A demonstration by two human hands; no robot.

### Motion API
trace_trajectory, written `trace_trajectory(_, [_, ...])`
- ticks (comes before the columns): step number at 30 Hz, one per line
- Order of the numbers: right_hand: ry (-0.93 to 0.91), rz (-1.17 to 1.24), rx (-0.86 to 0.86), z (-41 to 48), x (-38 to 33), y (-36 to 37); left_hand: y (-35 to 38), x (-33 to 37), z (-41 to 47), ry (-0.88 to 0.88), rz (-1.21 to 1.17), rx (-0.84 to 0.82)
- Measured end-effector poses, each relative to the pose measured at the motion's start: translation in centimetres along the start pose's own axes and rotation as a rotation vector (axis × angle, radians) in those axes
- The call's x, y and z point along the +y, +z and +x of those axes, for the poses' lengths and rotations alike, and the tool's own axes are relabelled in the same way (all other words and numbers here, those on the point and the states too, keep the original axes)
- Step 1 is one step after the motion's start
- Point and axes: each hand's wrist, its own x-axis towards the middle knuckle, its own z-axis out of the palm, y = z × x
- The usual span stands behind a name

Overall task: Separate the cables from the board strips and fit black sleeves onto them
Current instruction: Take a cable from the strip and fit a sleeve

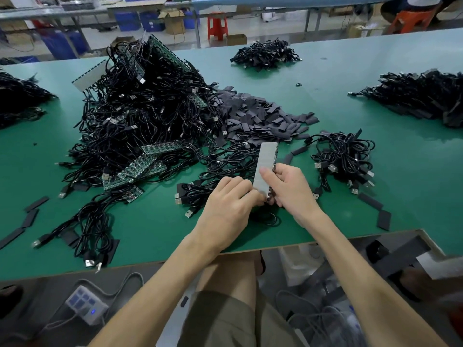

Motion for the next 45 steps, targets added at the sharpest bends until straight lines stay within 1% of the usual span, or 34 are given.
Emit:
trace_trajectory(3, [0.005,0.006,0.003,0.0,-0.1,-0.1,0.0,-0.1,0.2,-0.079,-0.052,0.029])
trace_trajectory(5, [0.003,0.008,0.003,-0.1,-0.2,-0.1,-0.2,0.2,0.4,-0.215,-0.187,0.054])
trace_trajectory(7, [0.002,0.014,0.011,-0.1,-0.3,0.0,-0.8,0.2,1.1,-0.498,-0.473,0.093])
trace_trajectory(8, [0.008,0.020,0.021,-0.1,-0.4,0.1,-1.3,0.1,1.6,-0.658,-0.647,0.103])
trace_trajectory(9, [0.022,0.035,0.041,0.0,-0.5,0.1,-1.9,-0.2,2.4,-0.780,-0.829,0.103])
trace_trajectory(10, [0.042,0.052,0.073,0.1,-0.5,0.1,-2.6,-0.5,3.2,-0.862,-1.005,0.090])
trace_trajectory(11, [0.058,0.064,0.107,0.2,-0.5,0.0,-3.3,-0.8,4.0,-0.904,-1.147,0.069])
trace_trajectory(12, [0.063,0.071,0.134,0.2,-0.5,-0.1,-4.0,-1.0,4.8,-0.907,-1.238,0.048])
trace_trajectory(14, [0.063,0.089,0.152,0.2,-0.4,-0.2,-5.2,-1.0,6.4,-0.848,-1.319,0.030])
trace_trajectory(17, [0.061,0.102,0.152,0.0,-0.4,-0.1,-5.9,-0.6,8.6,-0.778,-1.455,0.054])
trace_trajectory(19, [0.036,0.137,0.171,-0.1,-0.8,-0.1,-5.5,-0.5,10.0,-0.769,-1.480,0.082])
trace_trajectory(20, [0.026,0.164,0.186,-0.2,-1.0,-0.2,-4.9,-0.3,10.6,-0.795,-1.486,0.096])
trace_trajectory(23, [0.013,0.190,0.237,-0.2,-1.5,-0.3,-2.6,0.3,11.7,-0.950,-1.532,0.088])
trace_trajectory(25, [0.001,0.219,0.243,-0.4,-1.8,-0.3,-0.7,0.6,11.5,-1.005,-1.475,0.069])
trace_trajectory(28, [-0.012,0.290,0.258,-0.7,-1.9,-0.5,1.8,0.5,10.6,-0.984,-1.261,0.093])
trace_trajectory(30, [0.000,0.309,0.261,-0.7,-2.1,-0.5,2.7,0.4,9.9,-0.975,-1.160,0.089])
trace_trajectory(34, [-0.013,0.152,0.245,-0.3,-1.4,-0.4,3.9,0.1,8.6,-0.905,-0.994,-0.018])
trace_trajectory(36, [0.010,0.150,0.286,-0.2,-1.2,-0.5,4.2,0.0,8.1,-0.811,-0.823,-0.082])
trace_trajectory(38, [0.045,0.213,0.370,-0.1,-1.1,-0.8,4.3,0.2,7.5,-0.640,-0.634,-0.164])
trace_trajectory(40, [0.055,0.297,0.432,-0.1,-1.1,-1.0,4.6,0.6,6.7,-0.471,-0.501,-0.240])
trace_trajectory(41, [0.055,0.322,0.446,-0.1,-1.1,-1.1,4.8,0.8,6.3,-0.425,-0.444,-0.267])
trace_trajectory(43, [0.054,0.327,0.444,-0.2,-1.1,-1.0,4.8,0.9,5.8,-0.413,-0.370,-0.274])
trace_trajectory(45, [0.057,0.327,0.416,-0.2,-1.1,-0.9,4.3,0.7,5.5,-0.454,-0.361,-0.245])
